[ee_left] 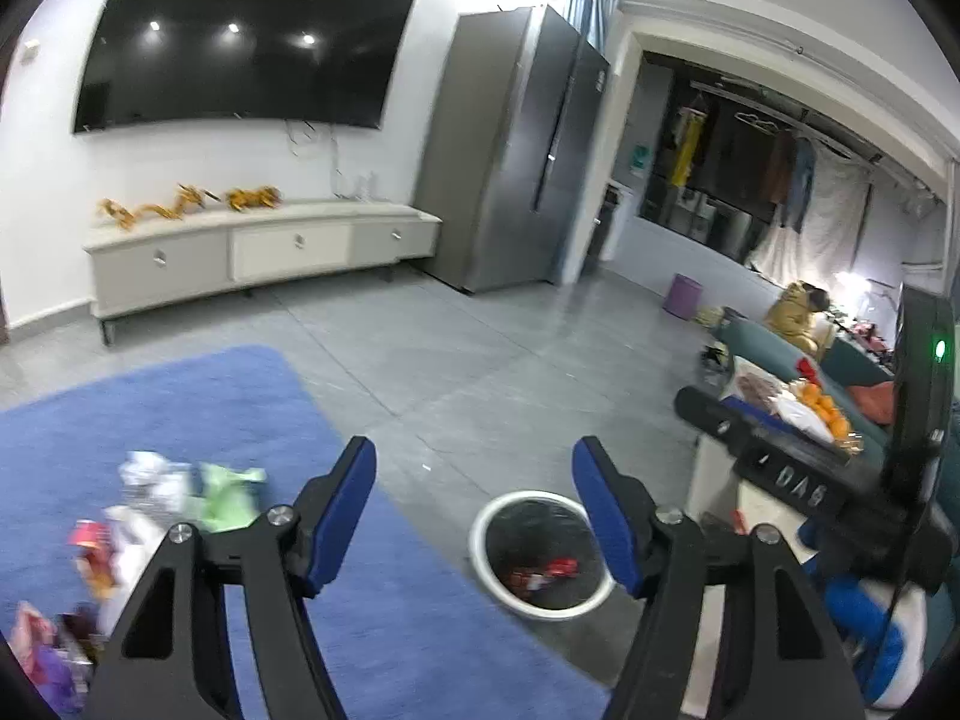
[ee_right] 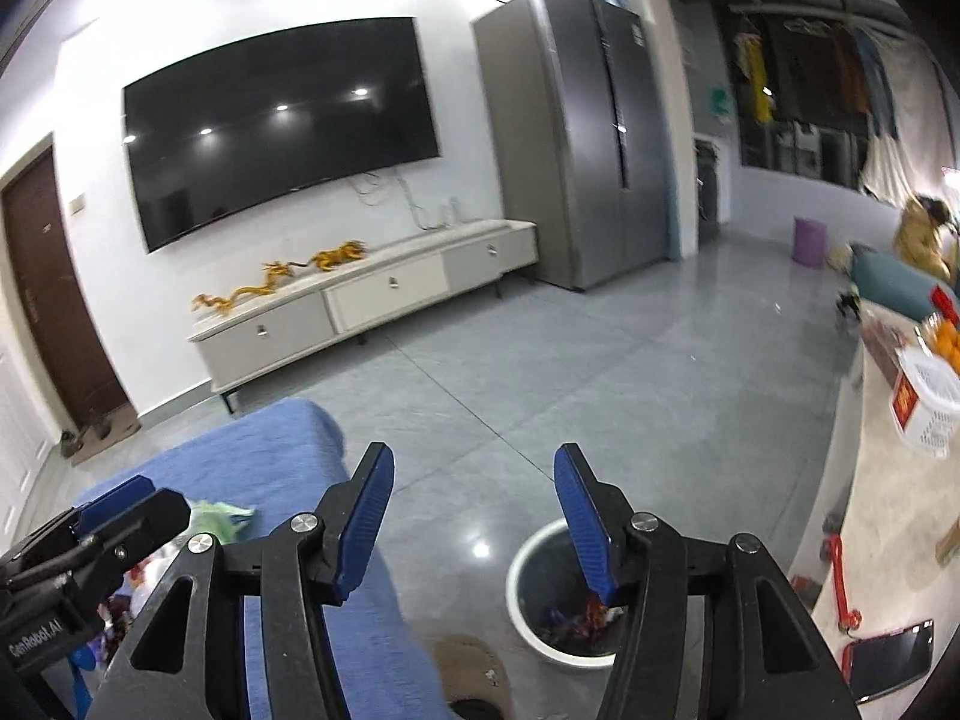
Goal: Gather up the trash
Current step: 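Move both open grippers back over the remaining wrappers on the rug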
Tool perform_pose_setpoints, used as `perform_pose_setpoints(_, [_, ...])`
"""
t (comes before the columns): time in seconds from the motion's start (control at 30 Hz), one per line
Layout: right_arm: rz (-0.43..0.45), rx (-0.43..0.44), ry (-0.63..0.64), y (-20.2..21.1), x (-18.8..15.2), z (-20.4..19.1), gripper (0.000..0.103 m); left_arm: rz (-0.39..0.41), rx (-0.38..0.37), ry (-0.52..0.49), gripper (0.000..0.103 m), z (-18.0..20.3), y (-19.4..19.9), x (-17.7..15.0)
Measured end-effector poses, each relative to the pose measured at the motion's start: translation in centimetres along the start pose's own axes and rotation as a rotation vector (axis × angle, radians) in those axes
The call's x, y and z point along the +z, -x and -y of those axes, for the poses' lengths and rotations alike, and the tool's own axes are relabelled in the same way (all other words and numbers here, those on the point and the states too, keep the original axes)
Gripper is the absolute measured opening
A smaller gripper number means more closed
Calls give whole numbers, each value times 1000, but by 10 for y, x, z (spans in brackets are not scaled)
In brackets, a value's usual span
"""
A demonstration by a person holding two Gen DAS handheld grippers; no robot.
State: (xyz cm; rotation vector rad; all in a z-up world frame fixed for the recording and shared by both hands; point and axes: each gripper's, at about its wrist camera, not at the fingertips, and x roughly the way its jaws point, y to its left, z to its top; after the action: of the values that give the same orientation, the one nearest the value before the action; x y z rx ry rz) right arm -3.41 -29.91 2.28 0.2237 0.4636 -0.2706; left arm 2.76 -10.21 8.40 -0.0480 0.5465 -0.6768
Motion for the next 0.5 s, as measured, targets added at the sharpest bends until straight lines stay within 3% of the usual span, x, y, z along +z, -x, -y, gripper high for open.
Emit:
perform_pose_setpoints(0.3, [-9, 59, 84, 1, -2, -50, 54, 36, 118, -15, 67, -68, 57, -26])
perform_pose_setpoints(0.5, [-42, 110, 147, -10, -7, -83, 54, 19, 215, 11, 67, -141, 89, -48])
